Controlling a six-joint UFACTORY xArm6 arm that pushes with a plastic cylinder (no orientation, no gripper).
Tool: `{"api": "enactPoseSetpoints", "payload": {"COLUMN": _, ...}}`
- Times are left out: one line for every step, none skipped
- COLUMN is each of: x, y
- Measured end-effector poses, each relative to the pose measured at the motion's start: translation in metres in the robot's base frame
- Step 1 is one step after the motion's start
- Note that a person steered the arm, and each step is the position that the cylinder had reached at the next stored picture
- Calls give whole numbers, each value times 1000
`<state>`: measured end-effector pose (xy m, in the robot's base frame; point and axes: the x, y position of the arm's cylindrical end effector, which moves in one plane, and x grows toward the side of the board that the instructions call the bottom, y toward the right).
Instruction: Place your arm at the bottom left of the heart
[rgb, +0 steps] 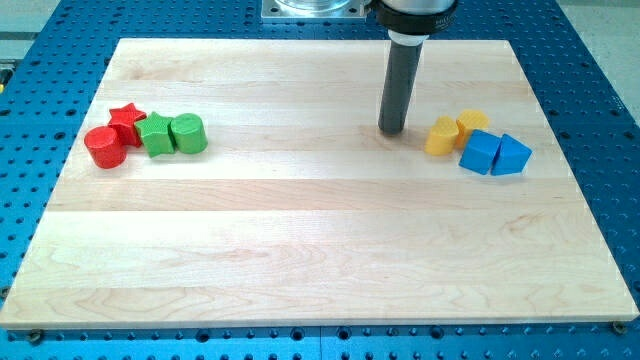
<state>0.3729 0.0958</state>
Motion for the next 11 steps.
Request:
{"api": "enactPoseSetpoints", "payload": {"x": 0, "y": 0}}
{"api": "enactPoseSetpoints", "payload": {"x": 3, "y": -2}}
{"api": "enactPoseSetpoints", "payload": {"x": 12, "y": -7}}
{"api": "enactPoseSetpoints", "payload": {"x": 13, "y": -7}}
{"api": "enactPoseSetpoints", "payload": {"x": 27, "y": -11}}
{"api": "enactPoseSetpoints", "payload": {"x": 68, "y": -10}}
{"api": "enactPoseSetpoints", "payload": {"x": 66, "y": 7}}
{"api": "enactPoseSetpoints", "payload": {"x": 73, "y": 4}}
{"api": "enactPoseSetpoints", "payload": {"x": 73, "y": 4}}
{"api": "enactPoseSetpoints", "payload": {"x": 79, "y": 3}}
{"api": "enactPoseSetpoints", "payload": {"x": 77, "y": 39}}
